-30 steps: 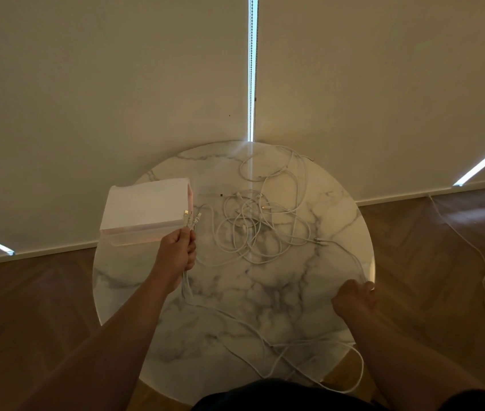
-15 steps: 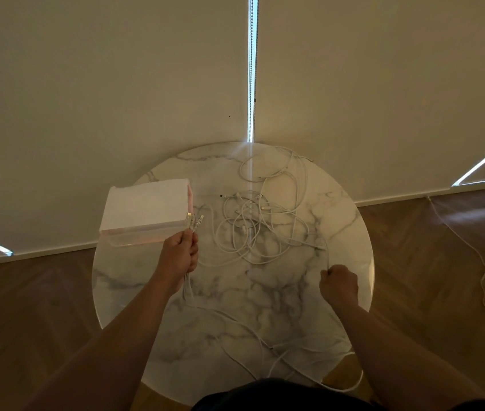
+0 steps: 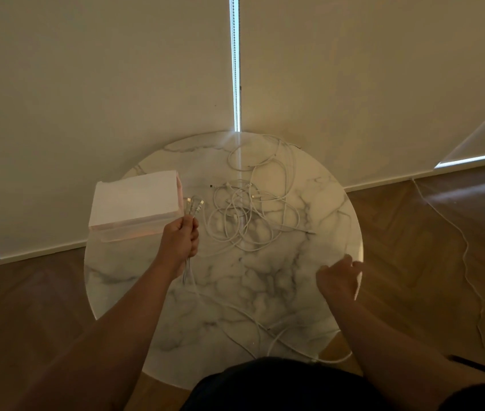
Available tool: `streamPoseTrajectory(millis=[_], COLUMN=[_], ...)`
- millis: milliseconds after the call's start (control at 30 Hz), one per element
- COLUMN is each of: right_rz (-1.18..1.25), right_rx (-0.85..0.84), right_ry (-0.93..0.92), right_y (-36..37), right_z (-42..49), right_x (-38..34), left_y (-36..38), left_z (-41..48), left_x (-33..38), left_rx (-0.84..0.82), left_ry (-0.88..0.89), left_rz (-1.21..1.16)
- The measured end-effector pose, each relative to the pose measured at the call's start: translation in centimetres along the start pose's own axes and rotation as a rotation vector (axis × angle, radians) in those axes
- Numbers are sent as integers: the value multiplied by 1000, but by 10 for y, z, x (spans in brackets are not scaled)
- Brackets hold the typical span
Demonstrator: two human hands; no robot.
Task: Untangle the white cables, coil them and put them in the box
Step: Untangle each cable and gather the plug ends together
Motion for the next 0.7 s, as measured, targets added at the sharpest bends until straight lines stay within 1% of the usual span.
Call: streamPoseTrajectory(millis=[100, 133, 167, 200, 233, 267, 300, 333, 367, 400, 500, 600, 633, 700], right_rz=[173, 239, 281, 288, 278, 277, 281, 281, 293, 330, 428, 398, 410, 409], right_rx=[74, 63, 15, -73, -215, -405, -612, -799, -926, -991, -1011, -915, -929, -1010], right_ry=[-90, -113, -168, -262, -382, -486, -535, -510, -451, -403, -354, -444, -436, -393], right_y=[-1, -1, 1, 4, 5, 10, 14, 21, 27, 35, 49, 54, 54, 55], right_z=[-26, -34, -43, -54, -68, -87, -106, -124, -139, -149, -161, -159, -158, -157], right_x=[-28, -40, -52, -65, -79, -92, -104, -113, -118, -121, -120, -118, -119, -118], left_y=[3, 4, 6, 8, 10, 13, 15, 16, 15, 14, 8, 7, 9, 11], left_z=[-1, -2, -2, -2, -2, -3, -4, -5, -4, -3, 4, 3, 1, -3], left_x=[0, 0, 0, -1, -1, -1, 1, 4, 7, 11, 20, 23, 23, 24], left_rx=[-16, -26, -40, -58, -77, -96, -112, -123, -126, -123, -93, -78, -80, -75], left_ry=[-6, -9, -11, -11, -9, -6, -2, 2, 8, 17, 20, -38, -58, -77], left_rz=[14, 15, 14, 14, 15, 13, 8, -3, -20, -39, -83, -162, -183, -196])
Point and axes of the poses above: each hand's wrist, its own z-axis towards the middle knuckle, its own y-axis out of the palm, x = y × z, the point moved 1 cm from there along z, towards the middle knuckle, and after that the axes turned 12 degrees about x, right-handed, at the moved point
